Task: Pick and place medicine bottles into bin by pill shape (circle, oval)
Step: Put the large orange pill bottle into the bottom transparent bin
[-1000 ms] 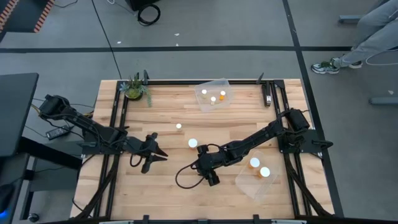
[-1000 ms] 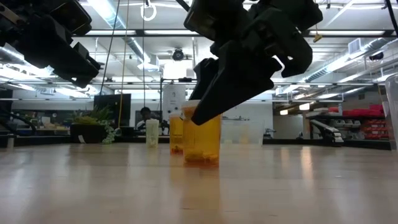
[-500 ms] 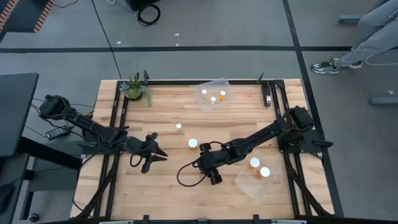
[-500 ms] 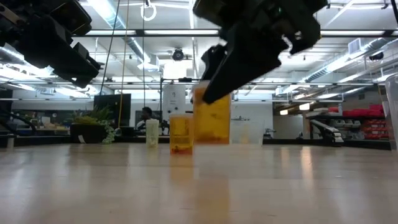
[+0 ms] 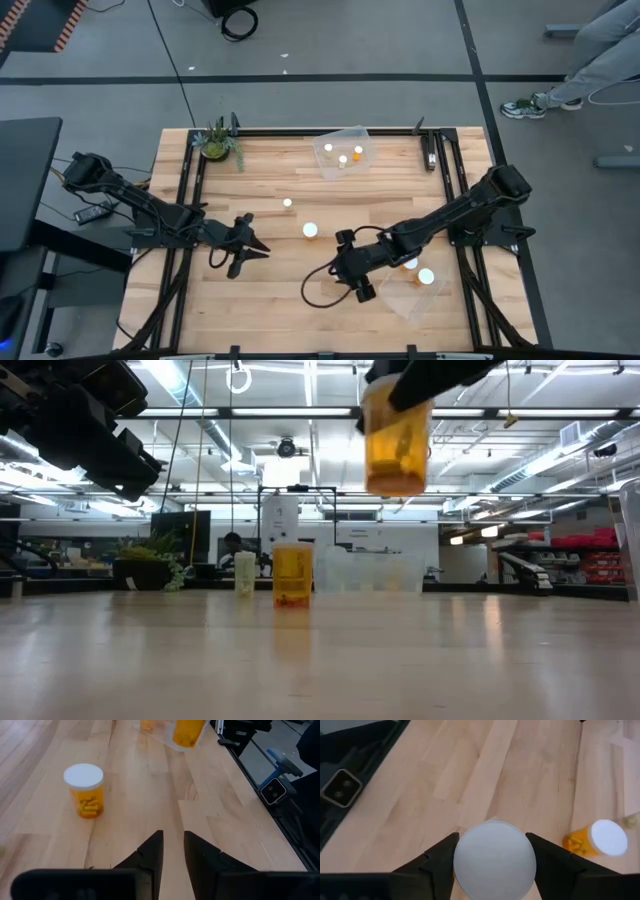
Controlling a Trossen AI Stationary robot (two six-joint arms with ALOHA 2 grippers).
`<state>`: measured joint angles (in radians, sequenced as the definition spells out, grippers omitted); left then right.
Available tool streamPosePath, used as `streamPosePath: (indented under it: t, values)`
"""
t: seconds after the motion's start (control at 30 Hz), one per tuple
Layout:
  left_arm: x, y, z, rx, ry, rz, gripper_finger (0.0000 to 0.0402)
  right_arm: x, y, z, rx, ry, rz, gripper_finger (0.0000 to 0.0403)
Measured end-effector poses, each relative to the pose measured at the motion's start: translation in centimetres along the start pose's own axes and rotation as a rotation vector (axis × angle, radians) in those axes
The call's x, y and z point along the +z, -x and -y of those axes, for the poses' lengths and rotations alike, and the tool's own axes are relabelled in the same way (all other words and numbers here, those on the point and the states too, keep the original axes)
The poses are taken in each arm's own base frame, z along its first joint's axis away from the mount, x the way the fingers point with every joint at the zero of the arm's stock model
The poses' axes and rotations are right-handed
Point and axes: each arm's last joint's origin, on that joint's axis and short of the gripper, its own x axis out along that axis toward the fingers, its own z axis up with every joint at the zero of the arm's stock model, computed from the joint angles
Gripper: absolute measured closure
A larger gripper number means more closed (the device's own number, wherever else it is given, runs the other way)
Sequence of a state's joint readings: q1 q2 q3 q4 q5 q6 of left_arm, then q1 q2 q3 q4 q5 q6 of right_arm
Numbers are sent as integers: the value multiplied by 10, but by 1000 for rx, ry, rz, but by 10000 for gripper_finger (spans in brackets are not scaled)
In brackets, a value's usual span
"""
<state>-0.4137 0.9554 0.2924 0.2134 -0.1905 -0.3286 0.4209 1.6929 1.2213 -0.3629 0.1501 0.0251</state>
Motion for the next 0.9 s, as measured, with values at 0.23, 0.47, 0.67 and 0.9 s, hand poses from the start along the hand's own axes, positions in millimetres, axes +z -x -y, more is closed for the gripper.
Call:
streamPosePath:
  t: [0.23,0.47,0.67,0.9]
  values:
    - [0,0,0,0,0,0,320,-1,28,-19,24,18,-15,176]
    - [0,0,0,0,-1,0,320,-5,60,-39,75,33,-22,176]
    - [0,0,0,0,0,0,314,-10,85,-53,96,39,-21,175]
    - [0,0,0,0,-1,0,323,-20,102,-67,52,49,-56,175]
